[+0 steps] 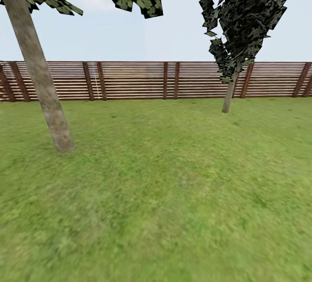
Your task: Take the three Easter eggs out of the wicker basket on the lawn in the garden, then place them on the lawn next to a single tree (choose any tree) so that all three eggs are next to the same tree and none are left in the basket.
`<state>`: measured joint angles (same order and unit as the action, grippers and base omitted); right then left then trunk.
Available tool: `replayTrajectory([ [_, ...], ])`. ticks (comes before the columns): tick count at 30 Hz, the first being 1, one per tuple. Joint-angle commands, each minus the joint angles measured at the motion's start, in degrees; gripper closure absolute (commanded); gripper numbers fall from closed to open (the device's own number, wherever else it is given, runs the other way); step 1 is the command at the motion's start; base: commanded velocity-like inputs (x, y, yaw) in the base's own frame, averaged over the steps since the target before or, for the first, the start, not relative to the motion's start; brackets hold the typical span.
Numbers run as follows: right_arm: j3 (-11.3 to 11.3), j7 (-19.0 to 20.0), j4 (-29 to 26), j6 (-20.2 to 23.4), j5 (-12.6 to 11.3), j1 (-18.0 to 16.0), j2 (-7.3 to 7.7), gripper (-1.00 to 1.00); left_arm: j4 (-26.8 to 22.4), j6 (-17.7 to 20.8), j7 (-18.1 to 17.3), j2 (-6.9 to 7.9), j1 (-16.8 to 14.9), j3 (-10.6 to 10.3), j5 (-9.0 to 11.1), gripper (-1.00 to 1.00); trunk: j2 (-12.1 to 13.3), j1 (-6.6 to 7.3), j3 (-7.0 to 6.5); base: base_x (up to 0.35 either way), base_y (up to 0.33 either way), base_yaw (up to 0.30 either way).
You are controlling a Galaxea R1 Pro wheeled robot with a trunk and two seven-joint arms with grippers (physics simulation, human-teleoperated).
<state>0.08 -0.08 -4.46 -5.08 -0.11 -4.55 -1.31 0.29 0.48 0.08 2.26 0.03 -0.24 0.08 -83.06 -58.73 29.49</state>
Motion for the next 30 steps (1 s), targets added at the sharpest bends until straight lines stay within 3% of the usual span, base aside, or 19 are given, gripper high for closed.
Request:
replayTrajectory([
  [1, 0.01, -0.01, 0.05, -0.19, 0.0, -0.02, 0.0, -1.0, -0.01, 0.05, 0.01, 0.01, 0.0, -0.02, 0.01, -1.0, -0.02, 0.0, 0.07, 0.0, 0.0, 0.294],
  [30, -0.08, -0.01, 0.29, -0.28, -0.07, -0.02, 0.58, -1.0, 0.01, 0.05, 0.01, 0.02, 0.01, -0.02, 0.01, -1.0, -0.02, 0.0, 0.94, 0.0, 0.0, 0.294],
])
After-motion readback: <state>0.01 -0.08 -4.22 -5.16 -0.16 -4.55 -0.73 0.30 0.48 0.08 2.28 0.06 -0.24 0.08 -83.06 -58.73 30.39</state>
